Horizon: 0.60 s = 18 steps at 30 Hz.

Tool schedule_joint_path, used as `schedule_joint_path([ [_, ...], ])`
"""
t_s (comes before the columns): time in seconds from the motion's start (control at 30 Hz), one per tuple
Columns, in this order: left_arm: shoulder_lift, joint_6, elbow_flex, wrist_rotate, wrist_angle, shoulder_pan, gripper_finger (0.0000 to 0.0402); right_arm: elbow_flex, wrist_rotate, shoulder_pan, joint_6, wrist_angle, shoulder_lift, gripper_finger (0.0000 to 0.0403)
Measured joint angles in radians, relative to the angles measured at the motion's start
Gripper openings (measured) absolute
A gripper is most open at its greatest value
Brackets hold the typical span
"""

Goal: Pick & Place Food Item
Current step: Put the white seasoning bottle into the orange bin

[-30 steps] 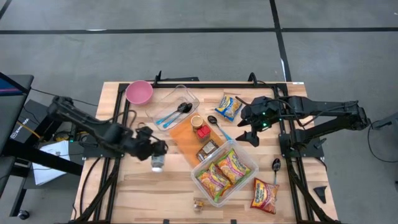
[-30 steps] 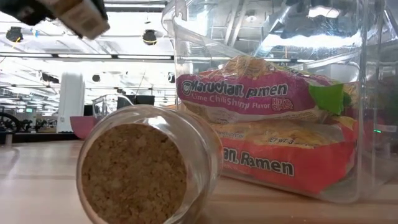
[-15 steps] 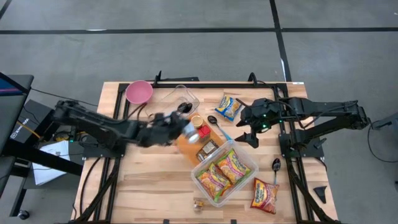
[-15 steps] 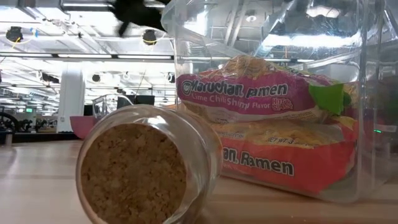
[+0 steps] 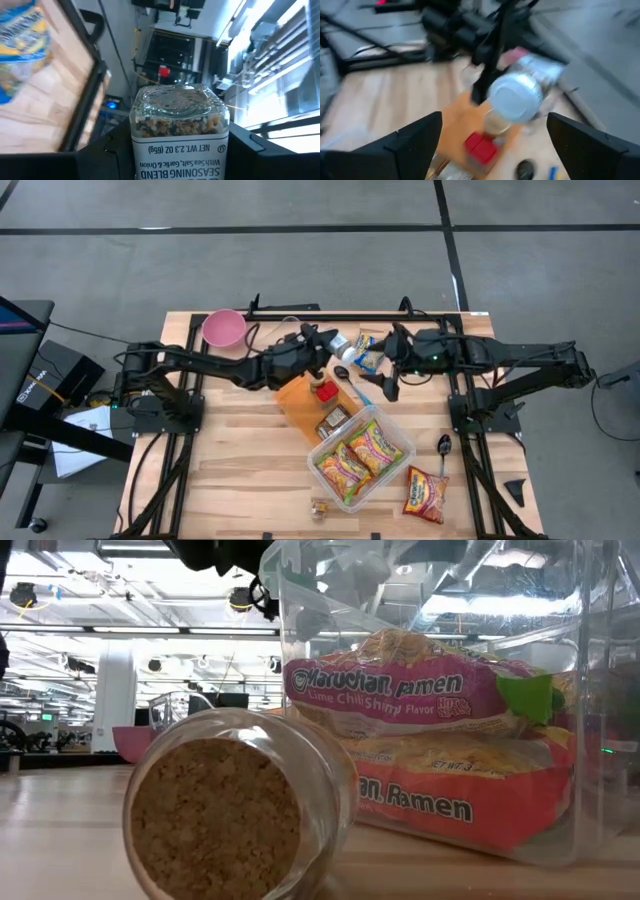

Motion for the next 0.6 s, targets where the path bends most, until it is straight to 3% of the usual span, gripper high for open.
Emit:
schedule_joint_path([
  [0.2, -0.009, 0.035, 0.028, -0.031, 0.000, 0.003, 0.0209, 0.000, 0.174, 0.000, -0.074, 0.085, 0.017, 0.0356],
  [0.4, -0.013, 0.034, 0.072, -0.064, 0.000, 0.009, 0.0193, 0.000, 0.225, 0.006, -0.143, 0.146, 0.055, 0.0356],
  [0.6, -0.013, 0.040, 0.086, -0.050, -0.048, 0.017, 0.0209, 0.001, 0.294, 0.034, -0.245, 0.201, 0.122, 0.0356],
])
